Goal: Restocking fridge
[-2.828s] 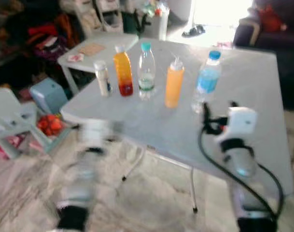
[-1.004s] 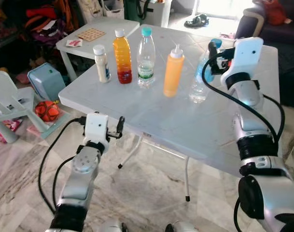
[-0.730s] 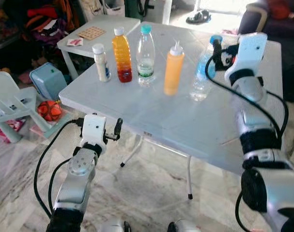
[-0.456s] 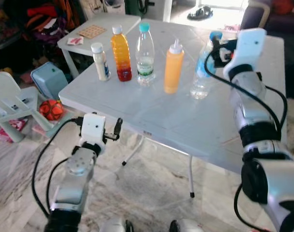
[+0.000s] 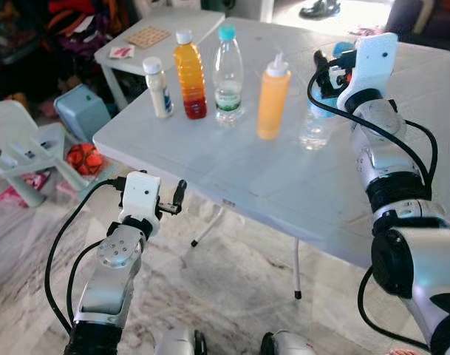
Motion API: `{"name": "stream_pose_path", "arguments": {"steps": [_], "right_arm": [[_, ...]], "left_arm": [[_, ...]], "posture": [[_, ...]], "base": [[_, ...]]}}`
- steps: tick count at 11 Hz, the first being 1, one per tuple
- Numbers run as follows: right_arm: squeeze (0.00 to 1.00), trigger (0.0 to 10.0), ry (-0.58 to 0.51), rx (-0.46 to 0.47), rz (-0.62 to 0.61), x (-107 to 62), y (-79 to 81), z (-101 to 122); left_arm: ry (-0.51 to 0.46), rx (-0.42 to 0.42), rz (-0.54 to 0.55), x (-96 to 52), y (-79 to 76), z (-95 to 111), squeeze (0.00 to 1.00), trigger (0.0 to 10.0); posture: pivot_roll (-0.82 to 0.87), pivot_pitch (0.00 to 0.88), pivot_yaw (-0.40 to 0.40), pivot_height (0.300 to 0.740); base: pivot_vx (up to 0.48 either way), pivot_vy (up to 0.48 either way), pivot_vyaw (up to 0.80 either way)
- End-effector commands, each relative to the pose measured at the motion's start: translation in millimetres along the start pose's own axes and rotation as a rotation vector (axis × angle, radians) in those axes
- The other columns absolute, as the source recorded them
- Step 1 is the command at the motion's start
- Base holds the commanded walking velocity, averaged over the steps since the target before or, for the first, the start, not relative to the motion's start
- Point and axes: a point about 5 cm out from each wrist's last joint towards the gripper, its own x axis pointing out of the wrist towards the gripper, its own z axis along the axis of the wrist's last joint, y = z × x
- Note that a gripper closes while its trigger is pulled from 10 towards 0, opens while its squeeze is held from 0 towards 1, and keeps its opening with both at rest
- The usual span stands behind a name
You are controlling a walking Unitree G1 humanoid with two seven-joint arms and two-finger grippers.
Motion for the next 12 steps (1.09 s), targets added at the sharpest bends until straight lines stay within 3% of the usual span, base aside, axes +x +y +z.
{"name": "stream_pose_path", "arguments": {"steps": [1, 6, 9, 12], "right_arm": [[0.0, 0.0, -0.018, -0.014, 0.034, 4.9, 0.9, 9.4], [0.0, 0.0, -0.039, -0.056, 0.076, 9.7, 3.5, 17.7], [0.0, 0.0, -0.004, -0.022, 0.067, 7.0, 0.0, 9.2], [0.0, 0.0, 0.01, -0.063, 0.09, 3.0, -5.1, 5.1]], "left_arm": [[0.019, 0.013, 0.002, -4.2, 3.7, -2.6, 0.0, 10.0], [0.024, 0.013, -0.004, -1.0, 0.5, -1.3, 0.0, 10.0], [0.03, 0.011, 0.001, -0.5, 0.5, -2.8, 0.0, 10.0], [0.033, -0.003, -0.003, 2.1, -6.6, -4.5, 0.0, 10.0]], "posture": [[0.08, 0.097, 0.099, 0.74], [0.07, 0.086, 0.1, 0.74], [0.07, 0.083, 0.092, 0.74], [0.05, 0.063, 0.084, 0.74]], "base": [[0.0, 0.0, 0.0], [0.0, 0.0, 0.0], [0.0, 0.0, 0.0], [0.0, 0.0, 0.0]]}}
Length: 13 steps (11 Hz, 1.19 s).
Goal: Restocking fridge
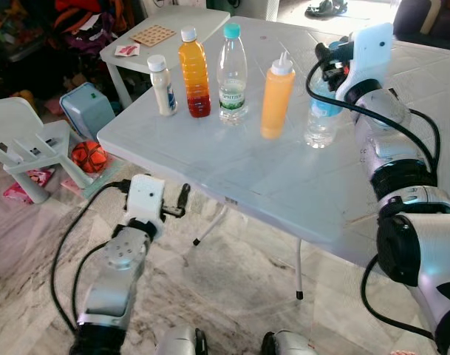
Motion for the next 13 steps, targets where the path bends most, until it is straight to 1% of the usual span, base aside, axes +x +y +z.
{"name": "stream_pose_path", "arguments": {"steps": [1, 2, 3, 4, 5, 6, 7, 8, 9, 10, 11, 13], "right_arm": [[0.0, 0.0, 0.045, -0.029, 0.0, -5.4, -6.0, -7.8], [0.0, 0.0, 0.047, -0.008, 0.001, -12.8, -12.4, -12.2], [0.0, 0.0, 0.038, 0.002, 0.002, -24.8, -14.1, -19.1], [0.0, 0.0, 0.035, 0.045, -0.026, -39.0, -13.4, -25.2], [0.0, 0.0, 0.008, 0.107, -0.051, -50.3, -5.7, -23.1], [0.0, 0.0, -0.021, 0.192, -0.056, -58.4, 5.5, -18.8], [0.0, 10.0, -0.067, 0.208, -0.015, -71.4, 29.2, -11.6], [0.0, 10.0, -0.092, 0.239, -0.014, -79.4, 43.4, -7.5], [0.0, 10.0, -0.096, 0.293, -0.013, -87.9, 49.9, -5.7], [0.0, 10.0, -0.077, 0.304, 0.0, -107.6, 63.6, -11.2], [0.0, 10.0, -0.058, 0.324, -0.01, -111.2, 64.9, -14.8], [0.0, 10.0, -0.024, 0.335, -0.022, -117.9, 70.0, -15.9]], "left_arm": [[0.005, 0.006, 0.002, 1.5, -1.5, -1.7, 0.0, 10.0], [0.007, -0.003, 0.002, 3.6, -5.0, -3.5, 0.0, 10.0], [0.015, -0.018, 0.012, 4.9, -7.1, -7.2, 0.0, 10.0], [0.013, -0.026, 0.013, 5.9, -10.4, -8.6, 0.0, 10.0], [0.007, -0.036, 0.022, 7.2, -10.9, -8.0, 0.0, 10.0], [0.005, -0.046, 0.037, 8.3, -9.5, -8.7, 0.0, 10.0], [-0.021, -0.065, 0.046, 8.8, -8.7, -8.2, 0.0, 10.0], [-0.02, -0.072, 0.065, 11.6, -8.9, -10.1, 0.0, 10.0], [-0.031, -0.079, 0.095, 13.7, -7.8, -9.9, 0.0, 10.0], [-0.04, -0.079, 0.157, 14.1, 0.0, -11.2, 0.0, 10.0], [-0.041, -0.07, 0.164, 13.8, 1.8, -11.1, 0.0, 10.0], [-0.056, -0.048, 0.164, 16.0, 7.3, -9.0, 0.0, 10.0]], "posture": [[0.03, 0.053, 0.079, 0.74], [0.02, 0.039, 0.071, 0.74], [0.01, 0.021, 0.063, 0.74], [0.01, 0.0, 0.052, 0.74], [0.01, 0.0, 0.047, 0.74], [0.0, 0.0, 0.047, 0.74], [-0.01, 0.0, 0.048, 0.74], [-0.03, 0.0, 0.051, 0.74], [-0.04, 0.0, 0.058, 0.74], [-0.05, 0.0, 0.068, 0.74], [-0.05, 0.0, 0.066, 0.74], [-0.04, 0.0, 0.065, 0.74]], "base": [[0.0, 0.0, 0.0], [0.0, 0.0, 0.0], [0.0, 0.0, 0.0], [0.0, 0.0, 0.0], [0.0, 0.0, 0.0], [0.0, 0.0, 0.0], [0.0, 0.0, 0.0], [0.0, 0.0, 0.0], [0.0, 0.0, 0.0], [0.0, 0.0, 0.8], [0.0, 0.0, 0.8], [0.0, 0.0, 0.8]]}}
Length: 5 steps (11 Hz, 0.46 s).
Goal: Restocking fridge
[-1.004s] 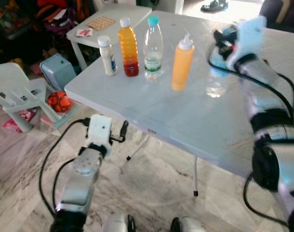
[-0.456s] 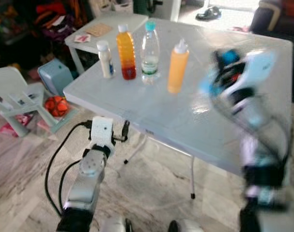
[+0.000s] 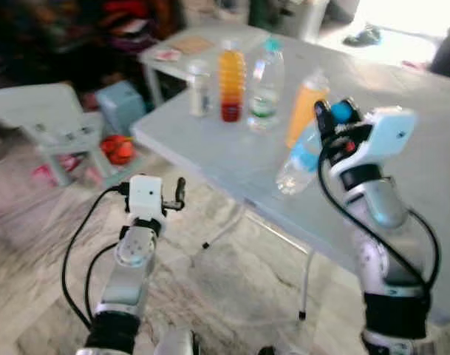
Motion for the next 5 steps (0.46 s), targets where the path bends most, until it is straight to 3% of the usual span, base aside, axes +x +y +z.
{"name": "stream_pose_path", "arguments": {"steps": [1, 5], "right_arm": [[0.0, 10.0, 0.047, 0.028, 0.033, -2.5, 8.7, -6.5], [0.0, 10.0, 0.033, 0.032, 0.08, -3.7, 13.9, -1.7]], "left_arm": [[-0.024, 0.019, 0.034, 4.5, 5.1, 4.0, 0.0, 10.0], [-0.018, 0.004, 0.121, 7.2, 10.1, -0.7, 0.0, 10.0]], "posture": [[-0.04, 0.0, 0.063, 0.74], [-0.04, 0.0, 0.072, 0.74]], "base": [[0.0, 0.0, 0.8], [0.0, 0.0, 0.8]]}}
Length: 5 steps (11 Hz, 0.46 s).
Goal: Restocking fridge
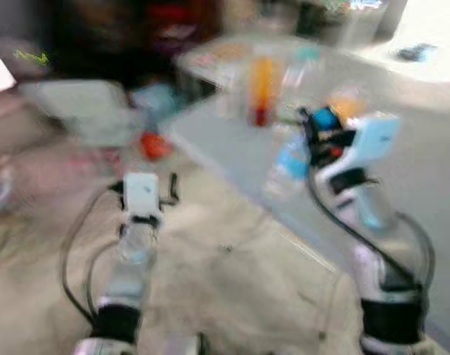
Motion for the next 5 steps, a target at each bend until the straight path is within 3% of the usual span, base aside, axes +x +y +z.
{"name": "stream_pose_path", "arguments": {"steps": [1, 4, 5], "right_arm": [[0.0, 10.0, 0.016, 0.007, 0.03, -1.6, 4.8, -3.3], [0.0, 10.0, 0.064, 0.032, 0.027, -4.7, 4.8, -18.3], [0.0, 10.0, 0.099, 0.045, 0.021, -7.4, 4.8, -30.8]], "left_arm": [[-0.021, 0.052, 0.035, 2.8, 10.4, 1.6, 0.0, 10.0], [0.0, 0.121, 0.08, -11.0, 34.0, -11.8, 0.0, 10.0], [0.033, 0.172, 0.147, -25.1, 55.0, -24.2, 0.0, 10.0]], "posture": [[-0.04, 0.0, 0.068, 0.74], [0.01, 0.0, 0.033, 0.74], [0.04, 0.0, 0.038, 0.74]], "base": [[0.0, 0.0, 0.8], [0.0, 0.0, 0.8], [0.0, 0.0, 0.8]]}}
